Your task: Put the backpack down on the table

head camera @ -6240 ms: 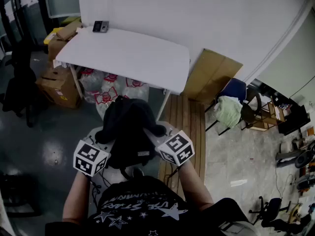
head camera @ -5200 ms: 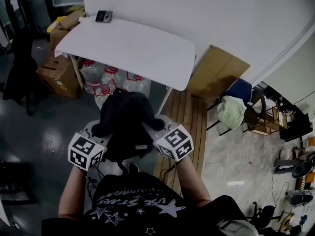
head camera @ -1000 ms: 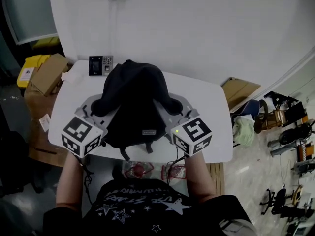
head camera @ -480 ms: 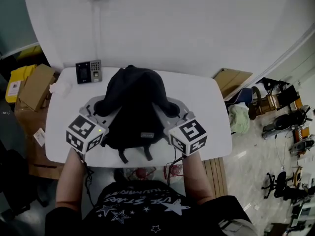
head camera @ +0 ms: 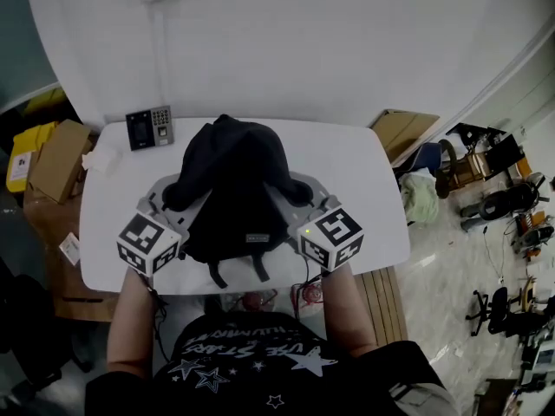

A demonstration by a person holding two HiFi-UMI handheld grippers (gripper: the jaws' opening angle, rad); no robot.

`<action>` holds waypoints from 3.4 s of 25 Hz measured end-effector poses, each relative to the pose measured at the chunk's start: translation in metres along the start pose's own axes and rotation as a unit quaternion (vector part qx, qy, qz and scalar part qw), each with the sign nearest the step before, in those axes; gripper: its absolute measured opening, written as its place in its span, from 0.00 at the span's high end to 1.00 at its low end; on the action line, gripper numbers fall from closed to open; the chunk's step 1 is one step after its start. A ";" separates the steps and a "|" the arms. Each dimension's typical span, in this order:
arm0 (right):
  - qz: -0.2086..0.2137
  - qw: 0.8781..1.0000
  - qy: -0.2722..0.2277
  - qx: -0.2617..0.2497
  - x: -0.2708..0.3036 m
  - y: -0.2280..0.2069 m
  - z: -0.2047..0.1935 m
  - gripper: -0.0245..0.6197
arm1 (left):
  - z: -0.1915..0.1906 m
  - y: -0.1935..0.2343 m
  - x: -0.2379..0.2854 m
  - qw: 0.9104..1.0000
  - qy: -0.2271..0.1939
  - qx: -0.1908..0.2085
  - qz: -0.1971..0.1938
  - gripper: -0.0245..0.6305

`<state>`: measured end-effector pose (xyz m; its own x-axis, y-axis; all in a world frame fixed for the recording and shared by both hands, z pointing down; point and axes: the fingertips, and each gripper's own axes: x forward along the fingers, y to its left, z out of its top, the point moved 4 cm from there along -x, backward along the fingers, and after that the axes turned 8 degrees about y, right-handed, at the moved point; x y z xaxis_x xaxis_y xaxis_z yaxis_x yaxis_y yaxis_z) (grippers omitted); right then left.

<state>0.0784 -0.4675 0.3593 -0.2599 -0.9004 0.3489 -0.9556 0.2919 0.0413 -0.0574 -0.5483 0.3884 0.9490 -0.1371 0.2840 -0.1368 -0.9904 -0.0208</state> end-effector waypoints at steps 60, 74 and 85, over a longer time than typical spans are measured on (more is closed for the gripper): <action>0.118 0.993 -0.005 0.026 -0.115 -0.004 -0.082 0.70 | -0.057 -0.139 -0.069 0.972 0.064 -0.109 0.197 0.45; 0.207 0.977 0.040 -0.022 -0.163 0.010 -0.132 0.96 | -0.076 -0.264 -0.078 0.938 0.039 -0.197 0.281 0.85; 0.292 0.953 0.067 -0.040 -0.175 0.057 -0.157 0.96 | -0.089 -0.342 -0.115 0.904 0.037 -0.253 0.344 0.95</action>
<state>0.0915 -0.2426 0.4480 -0.7188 -0.5295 0.4505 -0.6386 0.7590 -0.1269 -0.1454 -0.1923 0.4478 0.5709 -0.6963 0.4350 -0.8171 -0.5335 0.2185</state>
